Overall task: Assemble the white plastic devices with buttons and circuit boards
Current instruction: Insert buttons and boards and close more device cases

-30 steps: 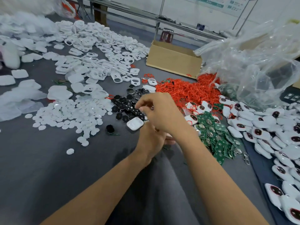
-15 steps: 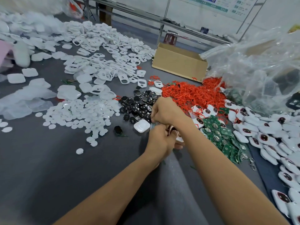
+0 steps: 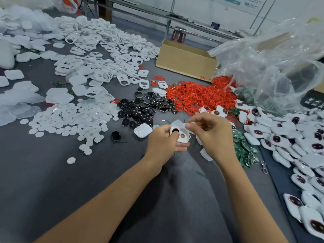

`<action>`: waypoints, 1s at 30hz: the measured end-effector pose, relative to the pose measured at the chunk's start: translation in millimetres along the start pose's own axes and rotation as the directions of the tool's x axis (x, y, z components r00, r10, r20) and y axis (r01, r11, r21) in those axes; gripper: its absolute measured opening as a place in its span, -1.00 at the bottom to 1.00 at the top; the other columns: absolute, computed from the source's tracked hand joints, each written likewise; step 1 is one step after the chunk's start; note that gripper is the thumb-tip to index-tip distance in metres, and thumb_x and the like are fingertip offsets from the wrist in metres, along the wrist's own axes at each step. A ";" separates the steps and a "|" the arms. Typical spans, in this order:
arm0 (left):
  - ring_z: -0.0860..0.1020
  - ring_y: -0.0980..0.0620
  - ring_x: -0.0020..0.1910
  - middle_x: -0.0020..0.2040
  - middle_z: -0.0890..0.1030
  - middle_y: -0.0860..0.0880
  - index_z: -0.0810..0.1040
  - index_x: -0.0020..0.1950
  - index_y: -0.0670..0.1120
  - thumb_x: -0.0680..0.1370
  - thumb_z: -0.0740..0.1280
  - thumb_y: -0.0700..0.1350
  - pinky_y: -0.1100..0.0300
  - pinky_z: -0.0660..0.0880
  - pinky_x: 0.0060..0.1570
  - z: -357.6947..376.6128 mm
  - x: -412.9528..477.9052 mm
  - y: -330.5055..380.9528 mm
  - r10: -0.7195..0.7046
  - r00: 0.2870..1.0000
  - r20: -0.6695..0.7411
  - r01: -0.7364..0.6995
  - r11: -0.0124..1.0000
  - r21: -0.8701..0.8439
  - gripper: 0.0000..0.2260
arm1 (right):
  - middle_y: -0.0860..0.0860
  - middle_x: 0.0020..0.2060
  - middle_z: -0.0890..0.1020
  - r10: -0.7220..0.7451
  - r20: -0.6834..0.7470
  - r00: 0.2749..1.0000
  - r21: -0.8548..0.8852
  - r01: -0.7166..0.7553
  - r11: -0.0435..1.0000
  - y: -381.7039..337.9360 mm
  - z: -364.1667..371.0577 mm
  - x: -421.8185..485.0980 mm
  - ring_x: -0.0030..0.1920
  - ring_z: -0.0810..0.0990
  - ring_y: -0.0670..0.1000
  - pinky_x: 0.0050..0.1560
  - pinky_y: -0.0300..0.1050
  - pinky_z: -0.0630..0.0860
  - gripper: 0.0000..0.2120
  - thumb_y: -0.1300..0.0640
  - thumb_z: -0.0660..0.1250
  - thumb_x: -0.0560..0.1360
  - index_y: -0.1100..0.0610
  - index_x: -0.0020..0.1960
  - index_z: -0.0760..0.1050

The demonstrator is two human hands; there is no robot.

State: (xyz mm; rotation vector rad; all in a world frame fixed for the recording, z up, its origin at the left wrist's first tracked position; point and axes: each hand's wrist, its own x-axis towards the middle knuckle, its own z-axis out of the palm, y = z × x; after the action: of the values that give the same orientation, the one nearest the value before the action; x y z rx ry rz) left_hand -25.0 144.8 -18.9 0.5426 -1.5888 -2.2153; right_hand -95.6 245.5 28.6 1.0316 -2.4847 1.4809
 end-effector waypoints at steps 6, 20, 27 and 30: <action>0.68 -0.04 -0.29 -0.10 0.65 -0.28 0.53 0.02 -0.28 0.61 0.16 -0.34 0.19 0.63 -0.28 1.3 -0.6 1.4 0.019 1.000 -0.022 -0.019 1.000 -0.003 -0.85 | 0.04 -0.40 0.65 0.108 0.046 0.993 0.252 -0.116 0.961 13.8 -1.3 -7.7 -0.44 0.60 -0.11 -0.34 -0.32 0.52 -0.81 0.45 0.37 0.43 0.19 -0.11 0.61; 0.66 -0.13 -0.14 -0.07 0.66 -0.22 0.56 0.08 -0.26 0.61 0.21 -0.31 0.16 0.64 -0.19 1.2 -1.0 0.3 0.053 0.998 -0.028 -0.053 0.998 -0.026 -0.85 | -0.06 -0.12 0.67 0.282 -0.064 0.957 0.295 -0.251 0.922 21.4 22.8 -10.7 -0.20 0.61 -0.17 -0.06 -0.26 0.51 -0.83 0.36 0.47 0.32 0.10 -0.27 0.65; 0.67 -0.16 -0.09 -0.02 0.66 -0.26 0.55 0.13 -0.31 0.61 0.20 -0.32 0.13 0.65 -0.16 0.6 -1.0 -0.4 0.047 0.999 -0.012 -0.047 0.999 0.020 -0.83 | -0.04 -0.16 0.68 0.267 -0.090 0.959 0.271 -0.234 0.934 23.8 24.6 -10.8 -0.26 0.62 -0.15 -0.12 -0.26 0.54 -0.79 0.39 0.50 0.30 0.09 -0.31 0.63; 0.67 -0.10 -0.15 -0.06 0.66 -0.24 0.55 0.11 -0.30 0.61 0.20 -0.33 0.10 0.65 -0.14 0.8 -1.6 -2.2 0.055 0.999 0.000 -0.055 0.997 0.051 -0.84 | 0.00 -0.29 0.67 0.286 -0.084 0.955 0.229 -0.261 0.938 25.3 24.1 -10.6 -0.35 0.58 -0.10 -0.22 -0.20 0.53 -0.76 0.37 0.50 0.29 0.06 -0.35 0.60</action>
State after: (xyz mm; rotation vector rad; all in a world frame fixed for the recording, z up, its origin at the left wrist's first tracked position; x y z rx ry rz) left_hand -24.2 146.9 -20.6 0.5086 -1.6433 -2.1396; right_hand -95.6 239.4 -7.4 0.6158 -2.5076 1.8656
